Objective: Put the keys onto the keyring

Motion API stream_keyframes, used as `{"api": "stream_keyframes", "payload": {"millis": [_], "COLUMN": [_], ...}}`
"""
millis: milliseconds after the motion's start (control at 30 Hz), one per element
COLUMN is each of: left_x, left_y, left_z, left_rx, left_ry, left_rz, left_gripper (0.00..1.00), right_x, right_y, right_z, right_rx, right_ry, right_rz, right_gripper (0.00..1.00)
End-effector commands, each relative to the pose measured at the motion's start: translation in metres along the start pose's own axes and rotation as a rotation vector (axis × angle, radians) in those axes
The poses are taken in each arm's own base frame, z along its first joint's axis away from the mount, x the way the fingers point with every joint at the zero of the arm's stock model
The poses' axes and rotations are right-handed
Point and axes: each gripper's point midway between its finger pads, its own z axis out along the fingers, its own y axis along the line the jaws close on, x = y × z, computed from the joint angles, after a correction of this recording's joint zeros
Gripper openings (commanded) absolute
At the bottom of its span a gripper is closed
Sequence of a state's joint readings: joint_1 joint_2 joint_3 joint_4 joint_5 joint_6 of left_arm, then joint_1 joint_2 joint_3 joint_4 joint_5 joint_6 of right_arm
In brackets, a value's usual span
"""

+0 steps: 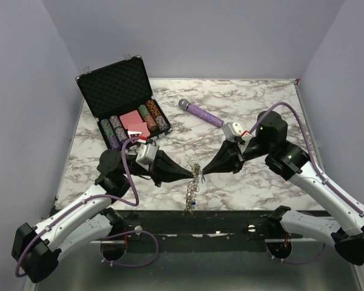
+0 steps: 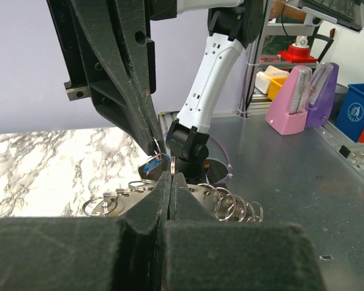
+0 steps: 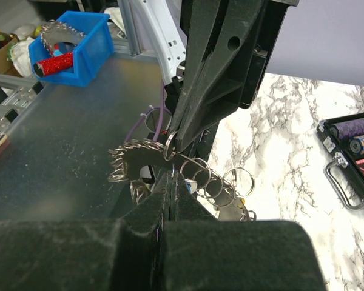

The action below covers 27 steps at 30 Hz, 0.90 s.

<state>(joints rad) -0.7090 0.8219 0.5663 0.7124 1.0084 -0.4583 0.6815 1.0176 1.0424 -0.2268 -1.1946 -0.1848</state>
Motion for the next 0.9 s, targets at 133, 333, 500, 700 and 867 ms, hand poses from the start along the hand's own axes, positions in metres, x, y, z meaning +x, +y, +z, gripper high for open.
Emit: {"api": "stream_keyframes", "payload": {"millis": [133, 333, 500, 700, 867], "left_x": [-0.0227, -0.0227, -0.0245, -0.0233, -0.0234], "left_y": [0.005, 0.0068, 0.0075, 0.0088, 0.0085], "left_z": [0.003, 0.0027, 0.0026, 0.0027, 0.003], "left_rx": [-0.051, -0.064, -0.069, -0.075, -0.077], "left_ry": [-0.037, -0.035, -0.038, -0.037, -0.038], "left_rz": [0.065, 0.068, 0.072, 0.07, 0.068], "left_gripper": [0.0, 0.0, 0.0, 0.0, 0.0], "right_x": [-0.0071, -0.0067, -0.0056, -0.007, -0.0071], "right_y": [-0.0016, -0.0021, -0.0033, -0.0038, -0.0043], "right_z": [0.0008, 0.0012, 0.0016, 0.0024, 0.0024], "right_rx": [0.011, 0.012, 0.017, 0.017, 0.02], "right_ry": [0.0, 0.002, 0.004, 0.003, 0.003], "right_rz": [-0.022, -0.022, -0.022, -0.024, -0.022], "right_gripper": [0.0, 0.0, 0.0, 0.0, 0.0]}}
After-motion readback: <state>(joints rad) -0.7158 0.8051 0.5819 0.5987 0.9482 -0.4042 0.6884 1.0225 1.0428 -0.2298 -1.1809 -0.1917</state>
